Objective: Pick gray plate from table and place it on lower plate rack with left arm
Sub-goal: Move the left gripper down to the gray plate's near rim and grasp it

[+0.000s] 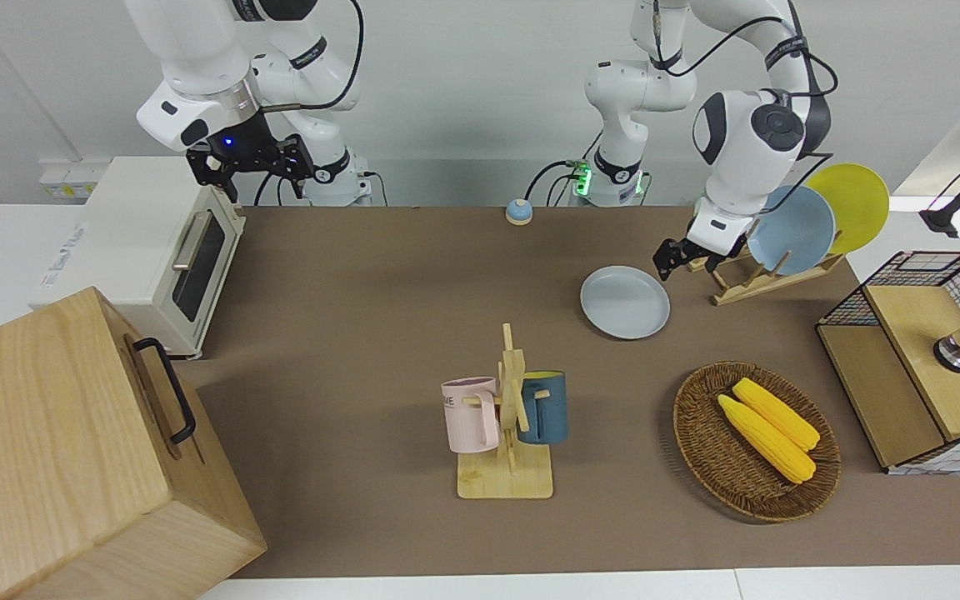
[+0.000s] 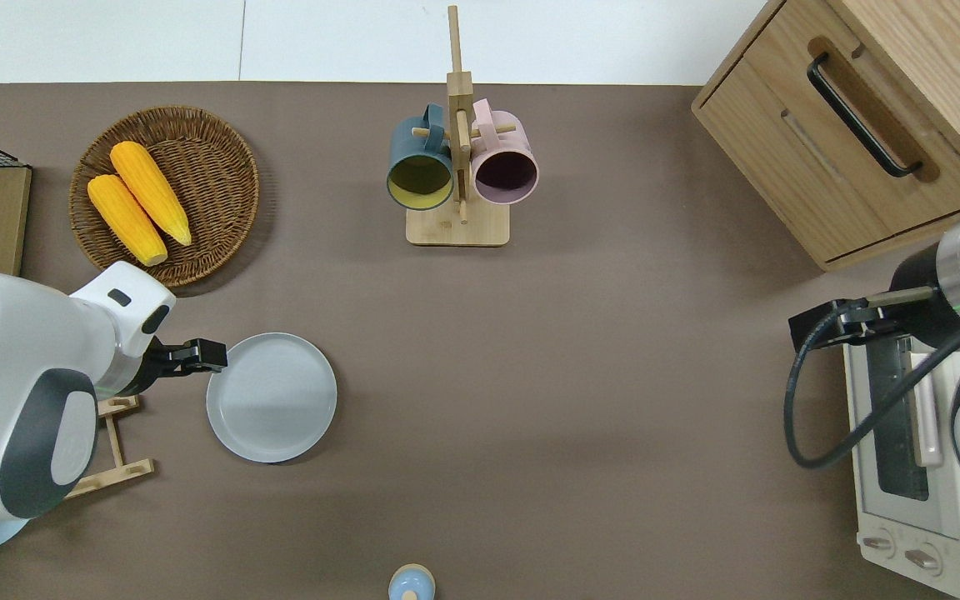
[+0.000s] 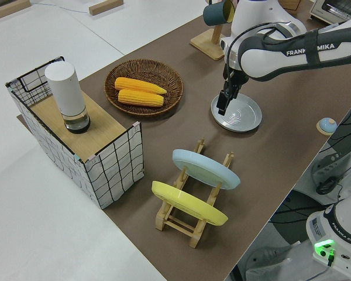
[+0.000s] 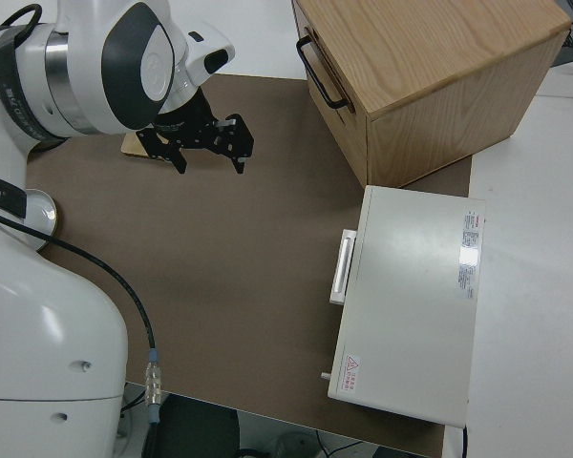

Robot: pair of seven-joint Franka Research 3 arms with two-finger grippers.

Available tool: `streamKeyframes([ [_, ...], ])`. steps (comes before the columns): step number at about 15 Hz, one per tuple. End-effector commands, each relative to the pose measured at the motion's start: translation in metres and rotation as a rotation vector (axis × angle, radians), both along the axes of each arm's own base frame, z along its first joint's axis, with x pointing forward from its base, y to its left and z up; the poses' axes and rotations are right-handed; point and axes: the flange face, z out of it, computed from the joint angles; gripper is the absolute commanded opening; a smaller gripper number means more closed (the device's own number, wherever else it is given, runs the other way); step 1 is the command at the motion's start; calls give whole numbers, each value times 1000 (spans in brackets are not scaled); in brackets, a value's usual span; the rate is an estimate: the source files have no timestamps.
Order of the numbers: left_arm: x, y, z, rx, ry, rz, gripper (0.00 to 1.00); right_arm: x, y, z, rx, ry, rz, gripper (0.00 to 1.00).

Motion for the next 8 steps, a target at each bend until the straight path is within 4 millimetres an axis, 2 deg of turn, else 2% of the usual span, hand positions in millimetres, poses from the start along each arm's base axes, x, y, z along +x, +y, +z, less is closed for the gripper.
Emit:
streamKeyframes([
  [1,-24,11,-28,-6,3,13,993,-2,-2,4,-7,0,-14,983],
  [3,-28,11,-46,-6,4,14,993,-2,-2,4,-7,0,-14,983],
  [5,-29,10,-51,-13,4,20,987,-2,-2,4,-7,0,-14,983],
  [6,-29,10,-54,-15,8,23,948,-2,-2,4,-7,0,-14,983],
  [8,-28,10,-59,-20,6,32,802,-2,-2,3,-7,2,-14,983],
])
